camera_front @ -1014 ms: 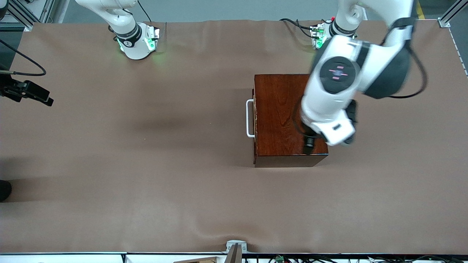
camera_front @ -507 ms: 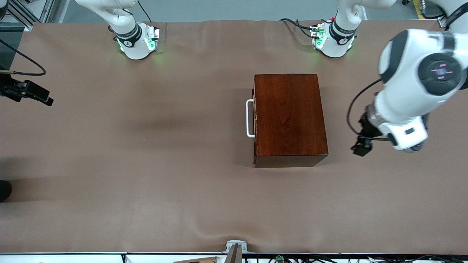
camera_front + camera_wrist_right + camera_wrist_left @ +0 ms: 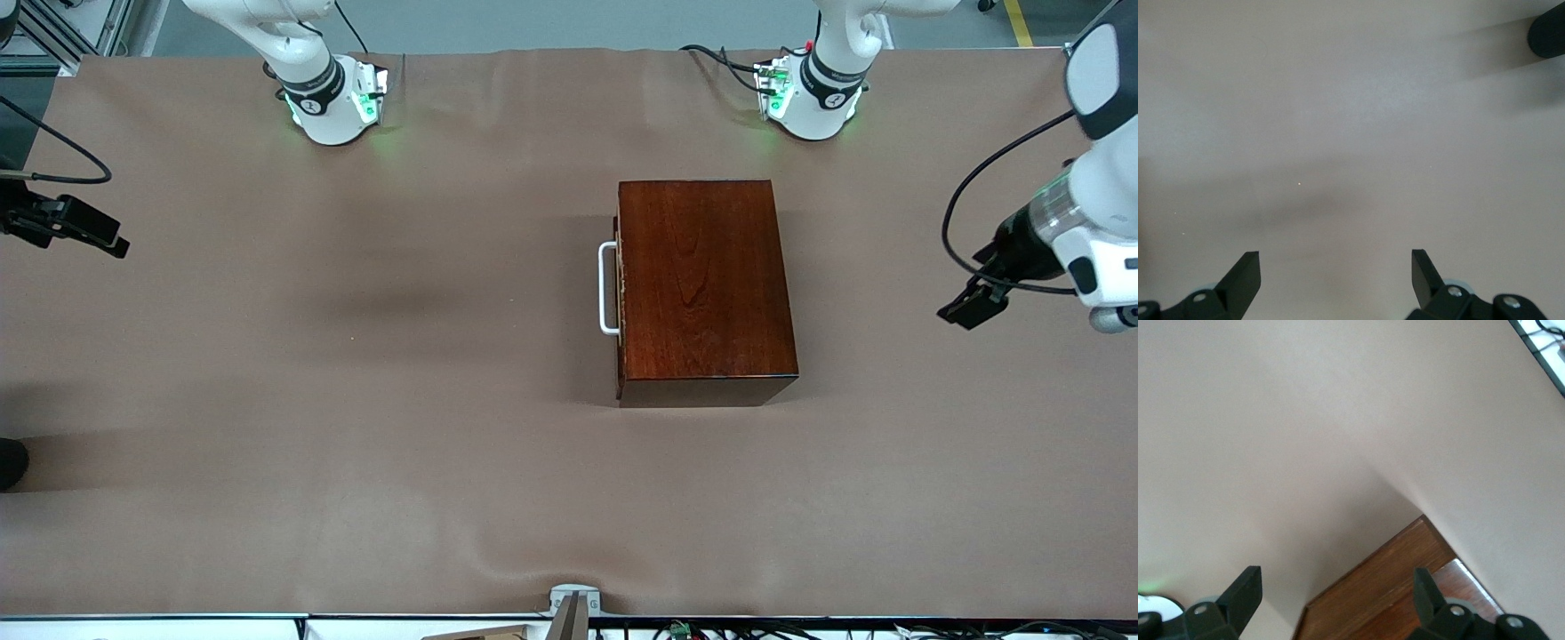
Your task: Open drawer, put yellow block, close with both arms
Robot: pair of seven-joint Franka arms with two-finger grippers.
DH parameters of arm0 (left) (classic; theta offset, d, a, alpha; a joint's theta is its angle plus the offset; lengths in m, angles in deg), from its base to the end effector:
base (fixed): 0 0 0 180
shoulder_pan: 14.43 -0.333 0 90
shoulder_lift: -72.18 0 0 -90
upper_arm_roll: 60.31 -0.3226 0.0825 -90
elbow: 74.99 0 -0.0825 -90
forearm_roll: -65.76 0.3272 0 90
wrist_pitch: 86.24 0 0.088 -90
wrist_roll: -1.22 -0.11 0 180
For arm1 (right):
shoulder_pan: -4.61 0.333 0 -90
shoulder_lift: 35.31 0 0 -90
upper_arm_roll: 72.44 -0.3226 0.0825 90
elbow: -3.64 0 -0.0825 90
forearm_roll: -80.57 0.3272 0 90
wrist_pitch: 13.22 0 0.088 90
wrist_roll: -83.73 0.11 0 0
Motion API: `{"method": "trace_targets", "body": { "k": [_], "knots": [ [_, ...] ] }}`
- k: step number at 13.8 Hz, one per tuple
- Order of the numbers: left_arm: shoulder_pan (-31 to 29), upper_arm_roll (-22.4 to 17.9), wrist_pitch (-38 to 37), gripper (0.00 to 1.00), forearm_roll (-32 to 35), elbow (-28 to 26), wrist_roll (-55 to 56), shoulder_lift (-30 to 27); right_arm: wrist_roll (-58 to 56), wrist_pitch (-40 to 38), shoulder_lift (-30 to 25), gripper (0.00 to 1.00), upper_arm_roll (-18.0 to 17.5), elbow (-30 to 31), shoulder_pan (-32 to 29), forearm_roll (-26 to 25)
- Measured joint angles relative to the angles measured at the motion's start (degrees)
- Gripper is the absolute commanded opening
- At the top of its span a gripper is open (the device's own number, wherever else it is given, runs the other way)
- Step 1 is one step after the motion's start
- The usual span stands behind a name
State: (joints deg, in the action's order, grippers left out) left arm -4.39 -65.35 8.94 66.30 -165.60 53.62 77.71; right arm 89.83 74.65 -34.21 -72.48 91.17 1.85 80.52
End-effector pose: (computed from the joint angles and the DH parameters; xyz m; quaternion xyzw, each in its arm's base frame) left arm 0.5313 -0.0479 0.5819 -0.9158 -0.4013 0.0029 0.0118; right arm 0.4998 -0.0238 0.6331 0.9970 -0.0769 -0.0066 0.0006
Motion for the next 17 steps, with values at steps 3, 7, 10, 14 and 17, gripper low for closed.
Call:
{"method": "trace_targets", "body": {
  "k": [3, 7, 10, 14, 17],
  "knots": [
    [-3.8, 0.04, -1.05, 1.0, -1.52, -1.46, -13.31, -2.23, 0.0, 0.1, -0.01, 1.0, -0.01, -0.02, 0.0, 0.0],
    [-8.42, -0.04, -2.56, 1.0, -2.9, -4.77, -30.32, -6.07, 0.0, 0.14, -0.02, 1.0, -0.01, -0.04, 0.0, 0.0],
    [-8.42, 0.36, -3.55, 1.0, -2.9, -5.15, -37.1, -7.31, 0.0, 0.14, -0.02, 1.0, -0.01, -0.04, 0.0, 0.0],
    [-8.4, 1.61, -3.54, 1.0, -2.75, -3.73, -46.52, -7.68, 0.0, 0.14, -0.02, 1.0, -0.02, -0.04, 0.0, 0.0],
    [-8.09, 4.88, -3.9, 1.0, -0.44, -1.51, -47.55, -7.53, 0.0, 0.14, -0.02, 1.0, -0.02, -0.04, 0.0, 0.0]
  ]
}}
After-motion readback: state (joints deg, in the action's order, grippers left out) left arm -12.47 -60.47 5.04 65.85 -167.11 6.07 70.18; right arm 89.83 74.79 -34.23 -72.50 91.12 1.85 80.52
